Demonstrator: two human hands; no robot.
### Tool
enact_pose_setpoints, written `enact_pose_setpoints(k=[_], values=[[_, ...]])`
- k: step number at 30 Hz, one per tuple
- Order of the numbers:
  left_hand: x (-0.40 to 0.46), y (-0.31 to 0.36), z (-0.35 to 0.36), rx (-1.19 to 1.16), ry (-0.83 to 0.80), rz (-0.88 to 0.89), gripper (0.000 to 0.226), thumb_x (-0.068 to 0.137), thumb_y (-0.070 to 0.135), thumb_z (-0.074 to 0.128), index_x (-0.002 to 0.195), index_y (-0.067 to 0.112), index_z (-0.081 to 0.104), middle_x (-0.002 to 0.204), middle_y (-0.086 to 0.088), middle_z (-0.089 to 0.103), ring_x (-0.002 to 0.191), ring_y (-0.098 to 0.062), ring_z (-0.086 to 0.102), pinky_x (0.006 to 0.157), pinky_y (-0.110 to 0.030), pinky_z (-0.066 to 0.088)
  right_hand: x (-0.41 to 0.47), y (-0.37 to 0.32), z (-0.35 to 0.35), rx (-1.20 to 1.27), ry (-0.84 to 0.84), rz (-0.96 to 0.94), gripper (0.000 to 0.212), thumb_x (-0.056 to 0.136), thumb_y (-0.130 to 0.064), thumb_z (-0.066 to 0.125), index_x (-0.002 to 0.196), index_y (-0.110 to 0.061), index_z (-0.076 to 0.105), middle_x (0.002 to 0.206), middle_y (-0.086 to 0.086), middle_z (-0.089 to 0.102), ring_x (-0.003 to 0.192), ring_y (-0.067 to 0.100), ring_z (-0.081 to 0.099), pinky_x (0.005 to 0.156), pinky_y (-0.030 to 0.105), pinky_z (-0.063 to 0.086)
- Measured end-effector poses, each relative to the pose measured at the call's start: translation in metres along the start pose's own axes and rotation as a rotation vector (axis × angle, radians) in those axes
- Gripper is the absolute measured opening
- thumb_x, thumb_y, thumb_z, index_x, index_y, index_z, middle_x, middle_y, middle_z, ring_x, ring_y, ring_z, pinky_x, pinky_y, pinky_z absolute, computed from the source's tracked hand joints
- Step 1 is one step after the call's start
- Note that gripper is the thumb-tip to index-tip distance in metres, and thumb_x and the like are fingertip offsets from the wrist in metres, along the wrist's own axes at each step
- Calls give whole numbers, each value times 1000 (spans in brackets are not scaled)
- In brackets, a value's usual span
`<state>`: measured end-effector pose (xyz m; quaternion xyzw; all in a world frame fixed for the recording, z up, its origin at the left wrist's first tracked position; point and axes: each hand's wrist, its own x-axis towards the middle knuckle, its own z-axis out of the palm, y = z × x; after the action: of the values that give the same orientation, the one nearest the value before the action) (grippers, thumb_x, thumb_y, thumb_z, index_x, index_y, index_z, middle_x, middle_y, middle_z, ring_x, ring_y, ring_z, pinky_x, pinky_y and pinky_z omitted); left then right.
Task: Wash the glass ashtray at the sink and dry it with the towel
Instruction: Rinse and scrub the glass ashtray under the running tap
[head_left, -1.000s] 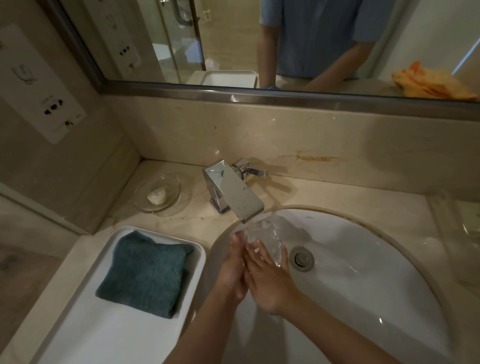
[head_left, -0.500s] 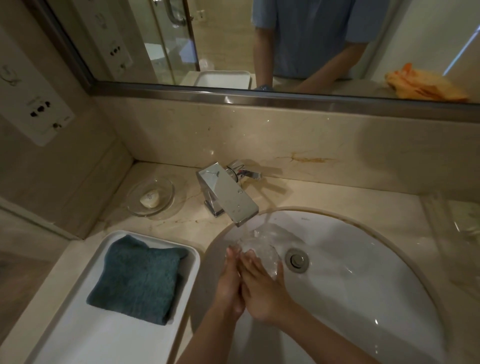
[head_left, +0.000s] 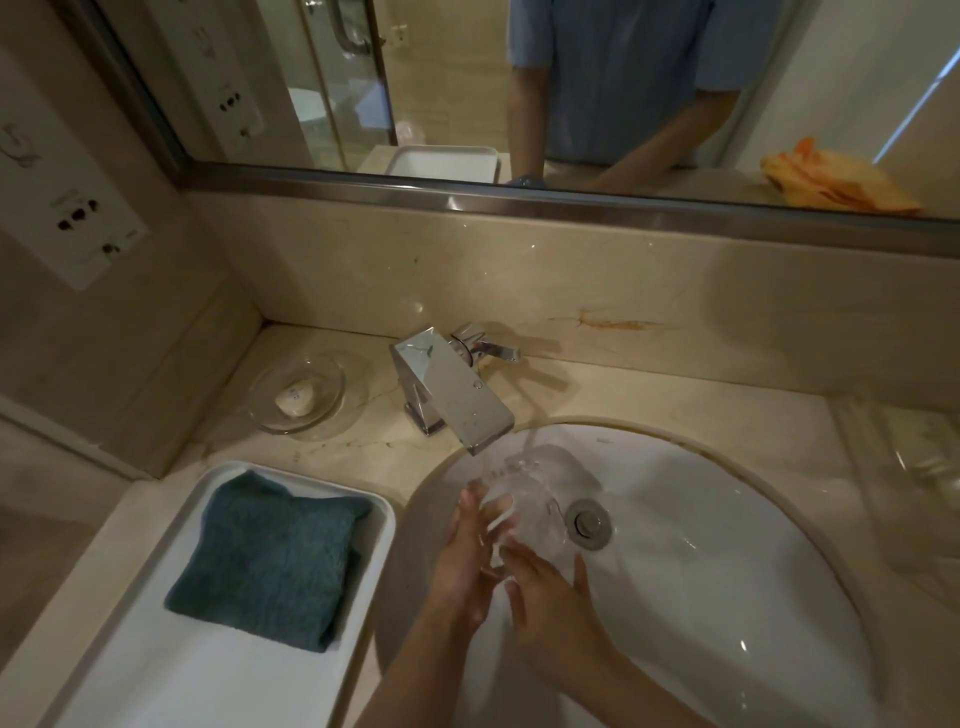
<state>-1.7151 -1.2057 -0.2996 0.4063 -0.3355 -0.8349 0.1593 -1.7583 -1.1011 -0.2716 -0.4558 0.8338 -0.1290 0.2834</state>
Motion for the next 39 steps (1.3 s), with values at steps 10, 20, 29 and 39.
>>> enact_pose_setpoints(k=[10,20,29,39], values=[[4,13,0,-37,-56,31,51,77,56,41,120,31,52,125,-5,58,114,-20,56,94,-52,46,5,13,-9,621,549,129,17,87,-7,60,99,-10,71,93,-5,69,91,18,66,77,3,41],[-7,18,-3,-43,-205,-107,37,94,16,43,131,13,44,114,-10,66,92,-21,69,63,-37,59,49,21,-49,985,50,267,12,93,-26,53,103,-23,60,92,-1,68,76,5,64,57,11,48],[-8,33,-10,-287,-334,-237,59,79,3,44,137,4,38,138,-16,50,124,-27,50,82,-46,56,50,19,-43,1119,114,268,27,95,-33,45,108,-18,63,97,4,72,89,17,69,79,31,56],[-8,34,-13,-217,-278,-195,57,80,1,39,136,13,41,134,-11,54,119,-24,55,89,-52,48,48,13,-42,1156,105,267,28,94,-32,48,117,-18,57,102,-1,67,92,12,64,71,23,54]])
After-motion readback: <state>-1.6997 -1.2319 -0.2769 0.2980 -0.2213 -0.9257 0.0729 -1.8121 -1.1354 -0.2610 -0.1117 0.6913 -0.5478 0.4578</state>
